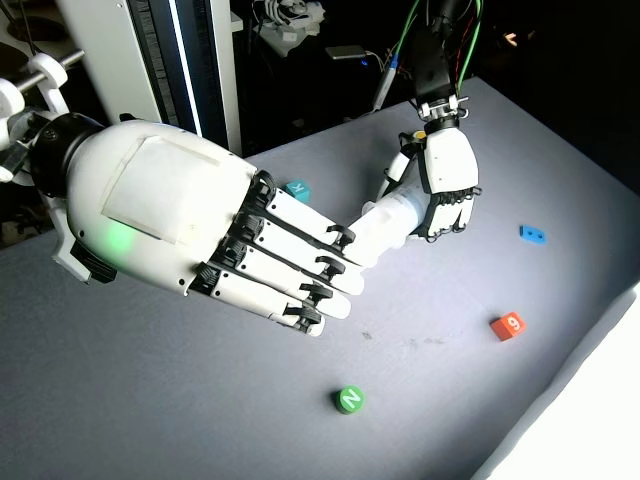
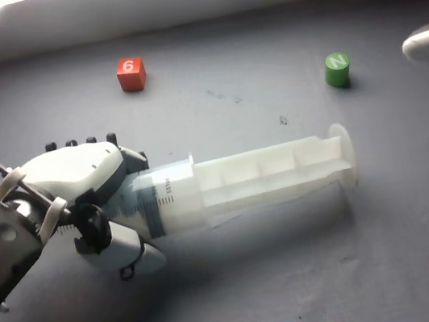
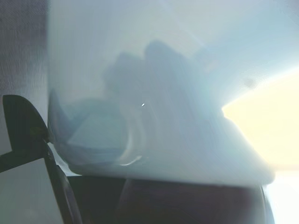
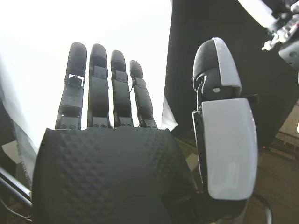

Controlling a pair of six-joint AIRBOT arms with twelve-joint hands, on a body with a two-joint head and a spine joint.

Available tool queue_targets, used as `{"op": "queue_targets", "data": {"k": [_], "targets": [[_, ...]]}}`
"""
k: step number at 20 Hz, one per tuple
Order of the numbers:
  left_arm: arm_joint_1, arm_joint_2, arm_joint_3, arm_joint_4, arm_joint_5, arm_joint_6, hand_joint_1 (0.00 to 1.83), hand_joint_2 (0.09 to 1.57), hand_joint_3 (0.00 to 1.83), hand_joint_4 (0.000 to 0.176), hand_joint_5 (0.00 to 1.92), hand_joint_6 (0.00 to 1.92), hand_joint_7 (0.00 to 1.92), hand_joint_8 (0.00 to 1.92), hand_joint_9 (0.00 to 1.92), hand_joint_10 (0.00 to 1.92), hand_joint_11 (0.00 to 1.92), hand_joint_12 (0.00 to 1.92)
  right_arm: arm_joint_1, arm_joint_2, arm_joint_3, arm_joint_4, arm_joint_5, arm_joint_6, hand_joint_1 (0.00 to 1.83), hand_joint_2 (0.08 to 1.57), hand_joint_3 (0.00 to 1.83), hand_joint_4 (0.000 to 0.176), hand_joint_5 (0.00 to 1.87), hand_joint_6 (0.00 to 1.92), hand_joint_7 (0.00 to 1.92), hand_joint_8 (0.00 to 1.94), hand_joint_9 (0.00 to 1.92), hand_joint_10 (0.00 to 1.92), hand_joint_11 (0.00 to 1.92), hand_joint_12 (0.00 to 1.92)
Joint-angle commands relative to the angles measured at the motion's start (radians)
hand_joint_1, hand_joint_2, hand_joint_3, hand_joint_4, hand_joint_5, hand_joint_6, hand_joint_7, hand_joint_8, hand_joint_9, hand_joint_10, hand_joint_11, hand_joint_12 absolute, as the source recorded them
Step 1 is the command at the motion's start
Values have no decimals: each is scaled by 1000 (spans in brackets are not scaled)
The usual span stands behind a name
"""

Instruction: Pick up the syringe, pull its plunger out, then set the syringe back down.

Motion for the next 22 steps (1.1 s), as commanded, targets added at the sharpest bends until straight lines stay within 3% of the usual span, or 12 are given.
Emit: {"op": "queue_targets", "data": {"k": [1, 8, 11, 13, 15, 16, 17, 18, 19, 20, 21, 22], "targets": [[0, 0, 6, 39, -98, -17, 1364, 1150, 0, 0, 864, 1082, 975, 1056, 770, 1426, 482, 1654, 9, 5, 0, 3, 121, 6, 715, 1121, 4, 0, 199, 3, 292, 4, 297, 5, 0, 930], [61, -1, 0, 59, -140, -67, 1362, 1153, 1, 0, 843, 1128, 967, 1041, 777, 1426, 455, 1649, 7, 4, -1, -1, 125, 7, 775, 1097, 0, 0, 219, 12, 312, 10, 321, 11, 0, 961], [75, -1, -4, 65, -151, -75, 1363, 1151, 0, 0, 849, 1104, 973, 1050, 779, 1413, 442, 1630, 8, 4, -2, -1, 125, 7, 707, 1115, 2, 0, 210, 7, 304, 5, 320, 10, 0, 967], [78, -1, -3, 69, -154, -81, 1202, 1155, 2, 1, 883, 1096, 924, 1186, 757, 1234, 426, 1638, 7, 3, -5, -2, 126, 7, 690, 1111, 0, 0, 194, 0, 293, 0, 313, 6, 0, 969], [77, -1, -4, 71, -154, -81, 1202, 1155, 2, 1, 883, 1096, 924, 1186, 757, 1234, 426, 1638, 7, 3, -5, -2, 126, 7, 690, 1111, 0, 0, 194, 0, 293, 0, 313, 6, 0, 969], [76, -1, -5, 72, -154, -81, 1216, 1167, 4, 0, 857, 1036, 897, 1315, 654, 1328, 384, 1649, 7, 3, -5, -2, 126, 7, 702, 1115, 1, 0, 196, 1, 292, 0, 304, 2, 0, 938], [75, -1, -7, 72, -154, -81, 1126, 1114, 0, 0, 639, 753, 669, 1023, 496, 1238, 236, 1617, 7, 3, -5, -3, 126, 7, 698, 1113, 0, 0, 209, 7, 295, 1, 304, 2, 0, 930], [75, -1, -8, 72, -154, -81, 1103, 1090, 0, 0, 680, 429, 704, 666, 511, 1044, 198, 1544, 7, 3, -5, -3, 126, 7, 709, 1104, 0, 0, 223, 8, 305, 4, 321, 8, 0, 981], [74, -1, -10, 73, -154, -81, 1107, 1047, 0, 0, 735, 232, 789, 416, 572, 867, 203, 1487, 7, 3, -5, -4, 127, 7, 717, 1116, 2, 0, 198, 0, 287, 1, 305, 1, 0, 952], [73, -1, -10, 75, -154, -81, 1104, 1028, 0, 0, 744, 155, 820, 299, 600, 761, 204, 1445, 6, 3, -5, -4, 128, 7, 738, 1115, 1, 0, 198, 1, 279, 0, 297, 0, 0, 944], [71, -1, -10, 76, -154, -81, 1093, 1008, 0, 0, 691, 37, 799, 77, 644, 424, 180, 1266, 6, 3, -5, -5, 128, 7, 682, 1136, 7, 0, 173, 2, 261, 1, 281, 1, 0, 887], [69, -1, -10, 76, -154, -81, 1093, 1008, 0, 0, 691, 37, 799, 77, 644, 424, 180, 1266, 6, 3, -5, -6, 128, 7, 682, 1136, 7, 0, 173, 2, 261, 1, 281, 1, 0, 887]]}}
